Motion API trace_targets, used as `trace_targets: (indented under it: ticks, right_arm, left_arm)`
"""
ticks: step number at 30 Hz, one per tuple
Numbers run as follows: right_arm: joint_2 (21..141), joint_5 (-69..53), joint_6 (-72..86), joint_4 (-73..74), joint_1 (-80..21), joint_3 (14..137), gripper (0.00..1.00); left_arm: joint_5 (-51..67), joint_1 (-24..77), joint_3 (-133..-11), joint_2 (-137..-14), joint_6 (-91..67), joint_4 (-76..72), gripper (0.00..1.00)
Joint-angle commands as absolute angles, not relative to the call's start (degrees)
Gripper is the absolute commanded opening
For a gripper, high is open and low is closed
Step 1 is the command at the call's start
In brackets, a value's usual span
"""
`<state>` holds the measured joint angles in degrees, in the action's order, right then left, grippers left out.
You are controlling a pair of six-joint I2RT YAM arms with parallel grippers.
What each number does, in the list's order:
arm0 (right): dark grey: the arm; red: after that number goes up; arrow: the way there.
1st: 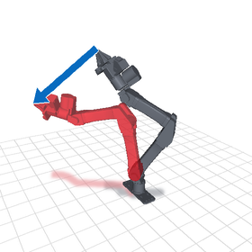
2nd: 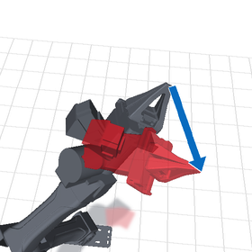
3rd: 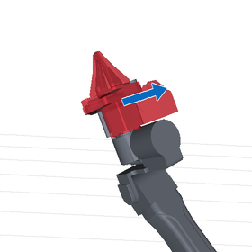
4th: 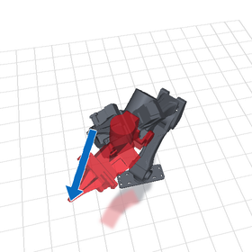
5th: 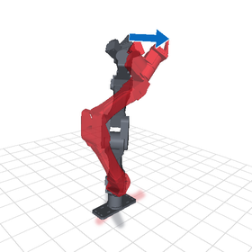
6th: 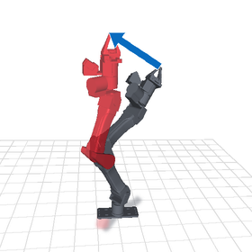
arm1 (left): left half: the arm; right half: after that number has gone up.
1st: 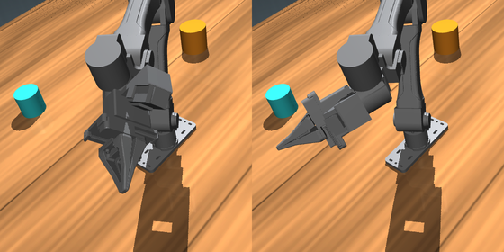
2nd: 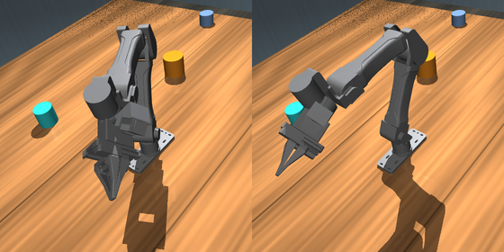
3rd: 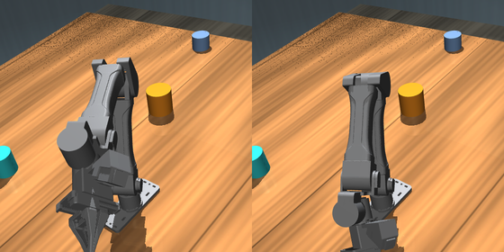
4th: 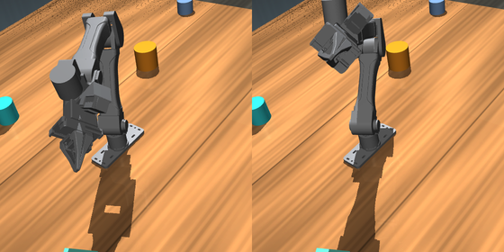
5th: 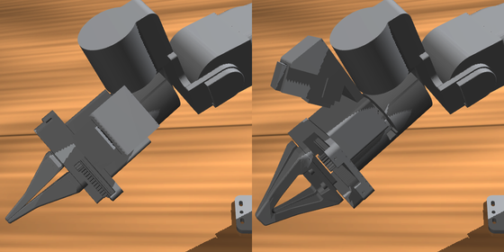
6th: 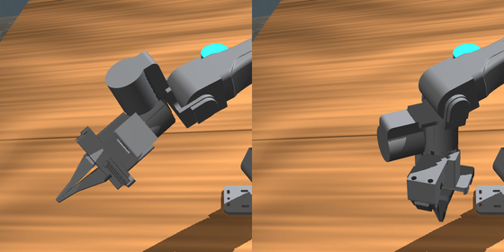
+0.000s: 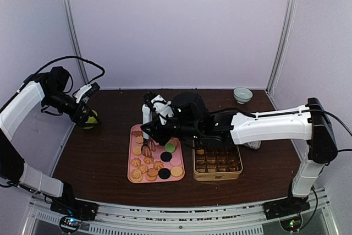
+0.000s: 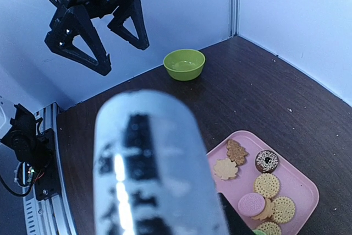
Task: Pack the cookies
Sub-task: Pick up the fake cookies from the plate.
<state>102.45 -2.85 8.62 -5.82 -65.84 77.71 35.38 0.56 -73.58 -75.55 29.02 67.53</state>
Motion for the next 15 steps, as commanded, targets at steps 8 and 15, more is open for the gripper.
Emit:
trace_targets:
  ticks: [8, 15]
  right_arm:
    - [106.46, 3.55, 6.06, -11.5, -67.18, 81.65, 0.37]
    - [108.42, 3.56, 7.1, -13.08, -67.7, 81.47, 0.4]
  left_arm:
    - [32.89, -0.43, -71.11, -74.0, 29.4, 65.84, 0.98]
    - [32.53, -0.39, -70.6, -74.09, 29.27, 65.54, 0.98]
